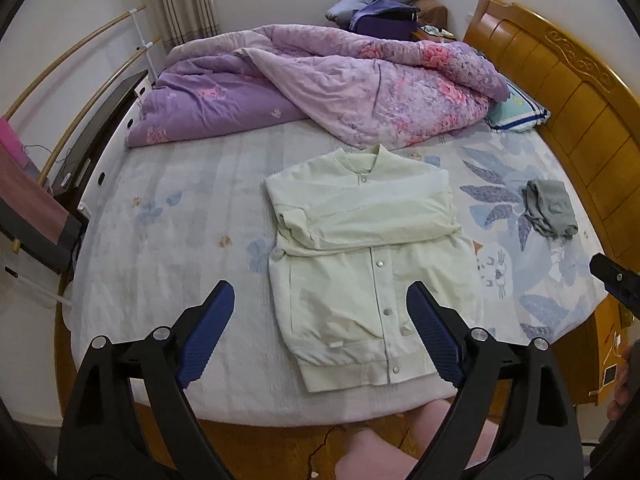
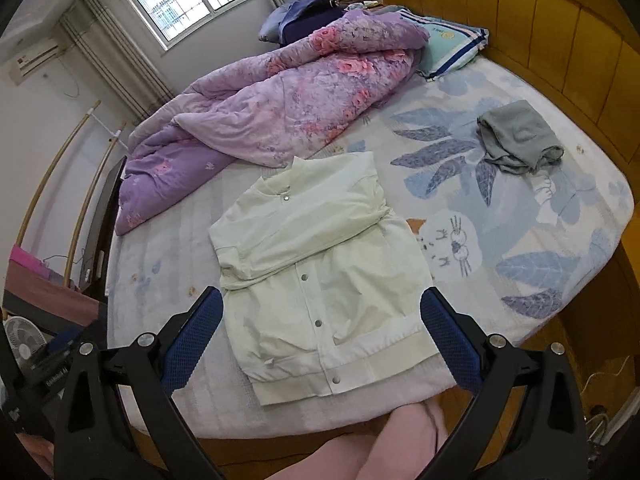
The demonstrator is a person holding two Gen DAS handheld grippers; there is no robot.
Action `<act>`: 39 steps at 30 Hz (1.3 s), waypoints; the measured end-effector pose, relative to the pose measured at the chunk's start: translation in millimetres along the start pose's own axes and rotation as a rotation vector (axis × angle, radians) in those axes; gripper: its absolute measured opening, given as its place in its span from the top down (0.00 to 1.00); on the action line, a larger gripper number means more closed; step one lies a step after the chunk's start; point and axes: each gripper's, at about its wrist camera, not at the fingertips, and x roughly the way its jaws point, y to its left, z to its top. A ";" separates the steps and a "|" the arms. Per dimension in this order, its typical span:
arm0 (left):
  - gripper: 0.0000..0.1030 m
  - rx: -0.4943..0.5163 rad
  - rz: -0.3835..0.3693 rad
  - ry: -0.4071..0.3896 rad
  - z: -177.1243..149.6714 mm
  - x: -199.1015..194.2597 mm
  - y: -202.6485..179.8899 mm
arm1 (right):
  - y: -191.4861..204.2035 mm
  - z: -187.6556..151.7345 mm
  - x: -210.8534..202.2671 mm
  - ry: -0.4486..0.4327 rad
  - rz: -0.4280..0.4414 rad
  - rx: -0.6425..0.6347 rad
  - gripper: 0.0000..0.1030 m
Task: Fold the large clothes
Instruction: 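Open both grippers and lift them back to view the folded jacket, then lower both grippers and pinch the jacket hem at two points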
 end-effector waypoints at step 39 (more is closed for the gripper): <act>0.11 -0.127 0.104 0.324 204.6 256.9 98.9 | -22.9 294.1 302.6 0.357 0.107 -0.265 0.07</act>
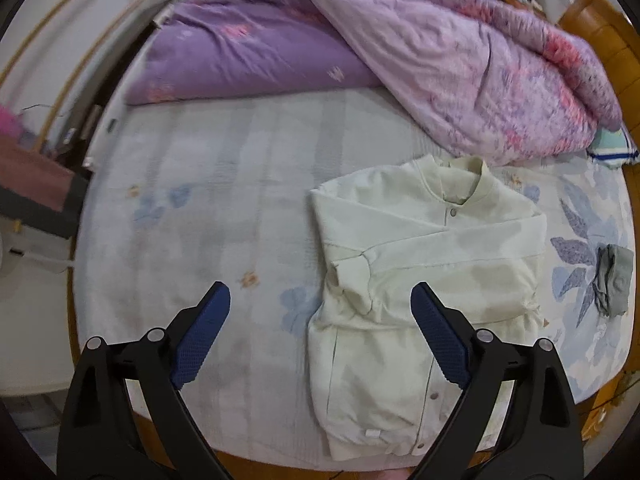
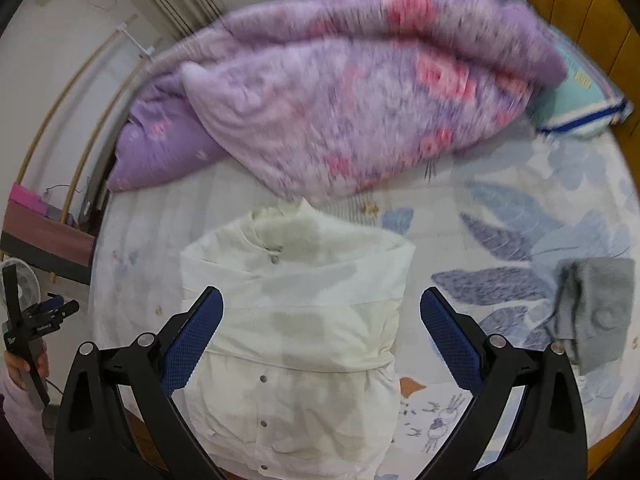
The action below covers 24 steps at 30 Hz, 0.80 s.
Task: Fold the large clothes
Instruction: 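Lower both grippers and pinch the jacket hem at two points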
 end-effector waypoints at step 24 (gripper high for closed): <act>0.11 -0.111 -0.065 0.417 106.9 362.7 23.4 | -94.0 57.9 317.6 0.486 -0.313 0.042 0.08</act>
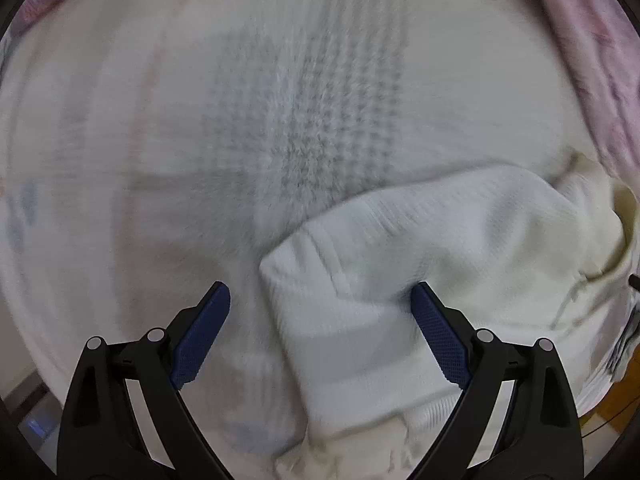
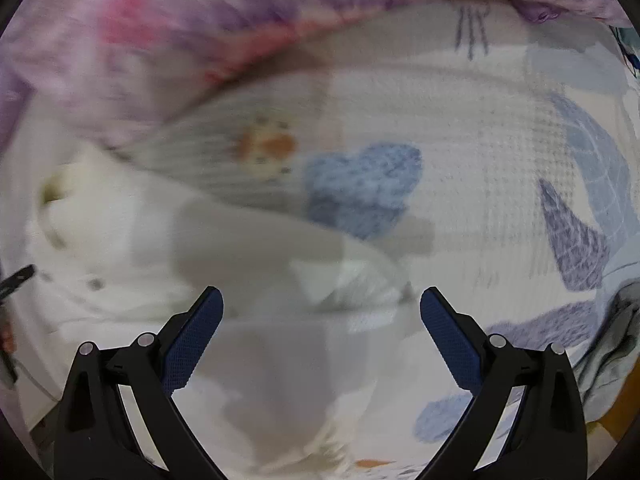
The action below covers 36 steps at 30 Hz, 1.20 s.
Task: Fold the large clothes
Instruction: 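Lower both grippers and pinch the jacket hem at two points, then lift the hem with both grippers and fold it up toward the collar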
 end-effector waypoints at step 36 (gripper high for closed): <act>0.85 0.206 0.017 -0.413 -211.0 -175.6 -21.2 | 27.8 -235.0 -185.6 -0.353 0.044 -0.082 0.88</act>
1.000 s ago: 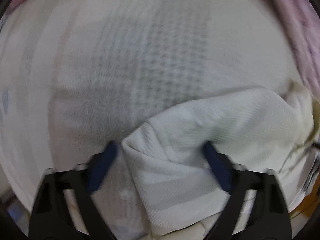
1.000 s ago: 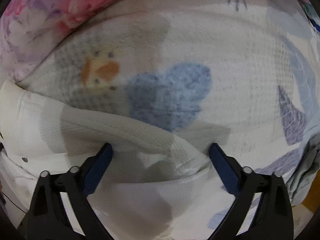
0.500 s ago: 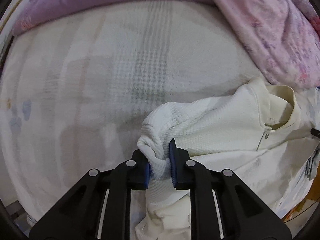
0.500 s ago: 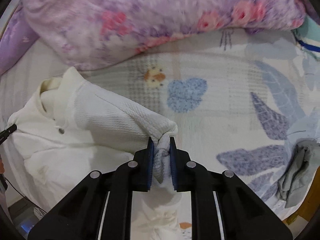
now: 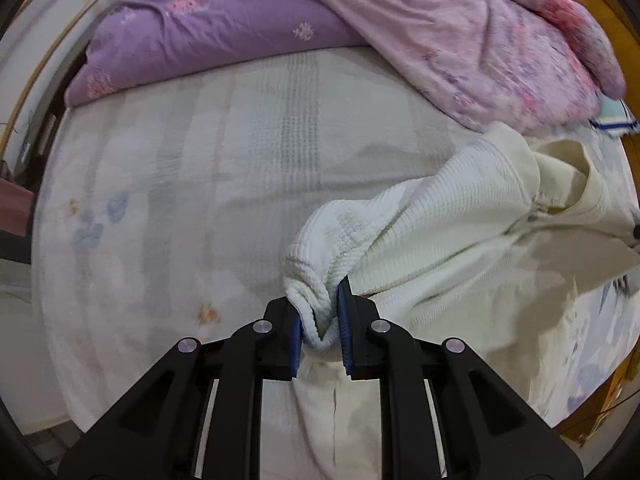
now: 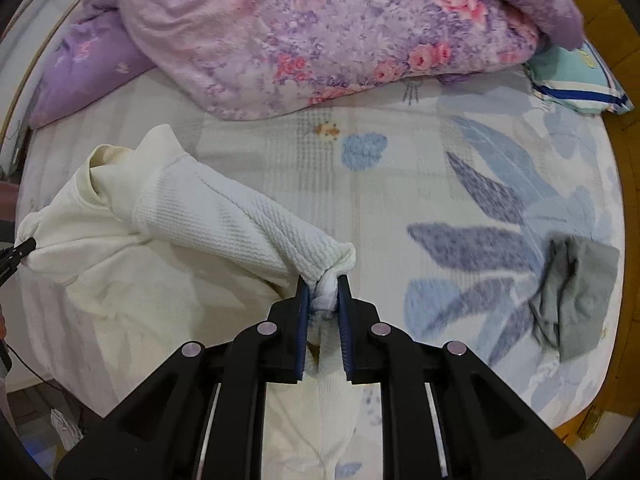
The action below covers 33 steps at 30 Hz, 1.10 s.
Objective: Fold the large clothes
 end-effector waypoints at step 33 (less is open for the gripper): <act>0.72 -0.007 -0.107 0.169 -311.8 -9.4 -70.7 | 15.3 -311.8 63.8 0.205 0.293 0.079 0.64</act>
